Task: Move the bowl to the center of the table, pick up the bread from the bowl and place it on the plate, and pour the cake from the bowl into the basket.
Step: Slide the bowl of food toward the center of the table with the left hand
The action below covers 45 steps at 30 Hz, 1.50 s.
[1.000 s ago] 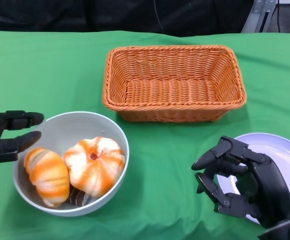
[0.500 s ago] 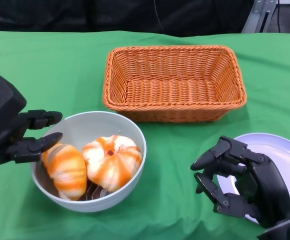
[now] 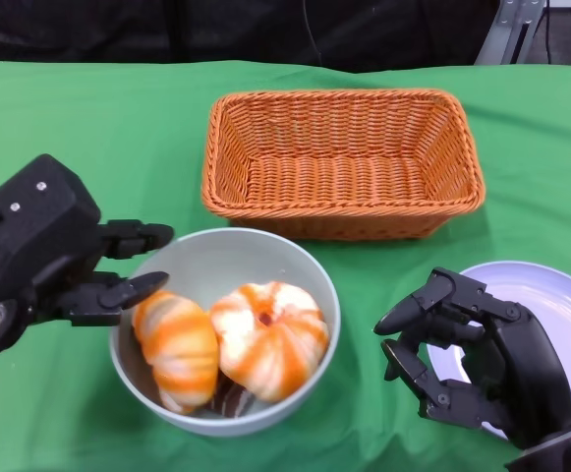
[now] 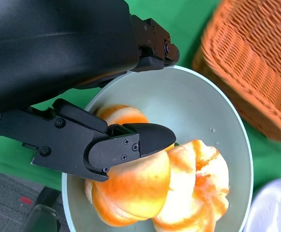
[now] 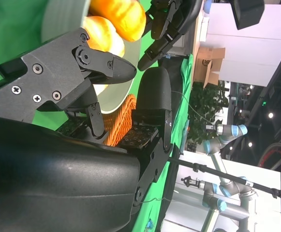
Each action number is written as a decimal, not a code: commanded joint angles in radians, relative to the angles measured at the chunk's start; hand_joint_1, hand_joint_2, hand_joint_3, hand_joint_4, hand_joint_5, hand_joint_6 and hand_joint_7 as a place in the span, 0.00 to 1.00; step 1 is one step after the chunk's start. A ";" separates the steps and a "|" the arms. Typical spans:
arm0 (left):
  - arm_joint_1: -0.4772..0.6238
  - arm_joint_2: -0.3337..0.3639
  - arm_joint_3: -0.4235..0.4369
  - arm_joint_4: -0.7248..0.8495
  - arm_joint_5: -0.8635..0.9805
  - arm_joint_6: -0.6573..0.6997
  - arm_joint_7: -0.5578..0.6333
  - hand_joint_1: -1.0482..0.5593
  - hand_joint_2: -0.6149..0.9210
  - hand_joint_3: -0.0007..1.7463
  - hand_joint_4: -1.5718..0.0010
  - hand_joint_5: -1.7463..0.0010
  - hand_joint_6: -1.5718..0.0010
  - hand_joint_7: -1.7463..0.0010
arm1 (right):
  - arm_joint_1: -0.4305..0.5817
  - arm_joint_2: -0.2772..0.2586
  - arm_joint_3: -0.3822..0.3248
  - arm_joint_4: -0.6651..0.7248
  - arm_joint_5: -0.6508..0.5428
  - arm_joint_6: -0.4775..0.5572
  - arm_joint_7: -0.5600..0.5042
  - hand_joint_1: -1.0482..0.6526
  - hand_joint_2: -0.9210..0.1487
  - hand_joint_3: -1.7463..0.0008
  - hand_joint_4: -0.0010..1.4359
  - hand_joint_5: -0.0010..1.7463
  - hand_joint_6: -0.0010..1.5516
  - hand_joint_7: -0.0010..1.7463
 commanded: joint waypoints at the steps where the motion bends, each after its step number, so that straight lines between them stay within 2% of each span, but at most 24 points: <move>1: 0.022 0.004 -0.017 -0.035 -0.004 0.015 -0.023 0.26 1.00 0.37 0.73 0.98 0.86 0.99 | -0.005 -0.001 -0.007 0.008 0.002 -0.013 -0.008 0.49 0.31 0.57 0.56 0.85 0.47 0.64; 14: 0.029 -0.056 -0.052 -0.148 0.012 0.017 0.024 0.27 1.00 0.39 0.71 0.98 0.85 1.00 | 0.007 0.006 -0.004 -0.006 -0.006 -0.014 -0.018 0.49 0.31 0.57 0.55 0.85 0.48 0.64; 21: 0.026 -0.081 -0.052 -0.148 0.007 0.015 0.032 0.26 1.00 0.39 0.71 0.98 0.86 1.00 | 0.011 0.006 -0.001 -0.013 -0.006 -0.012 -0.023 0.50 0.30 0.57 0.55 0.84 0.48 0.64; 25: 0.027 -0.126 -0.040 -0.140 -0.011 0.006 0.061 0.27 1.00 0.38 0.72 0.99 0.87 1.00 | 0.013 0.008 -0.001 -0.018 -0.007 -0.007 -0.028 0.50 0.30 0.57 0.56 0.84 0.48 0.64; 38: 0.020 -0.166 -0.037 -0.102 -0.007 -0.087 0.085 0.26 1.00 0.39 0.69 0.98 0.85 0.99 | 0.022 0.009 0.005 -0.034 -0.007 0.003 -0.026 0.51 0.28 0.58 0.55 0.84 0.47 0.64; 45: 0.016 -0.201 -0.030 -0.085 -0.017 -0.129 0.090 0.26 1.00 0.38 0.69 0.98 0.85 0.99 | 0.020 0.015 0.007 -0.031 -0.013 -0.004 -0.035 0.51 0.31 0.56 0.55 0.84 0.48 0.63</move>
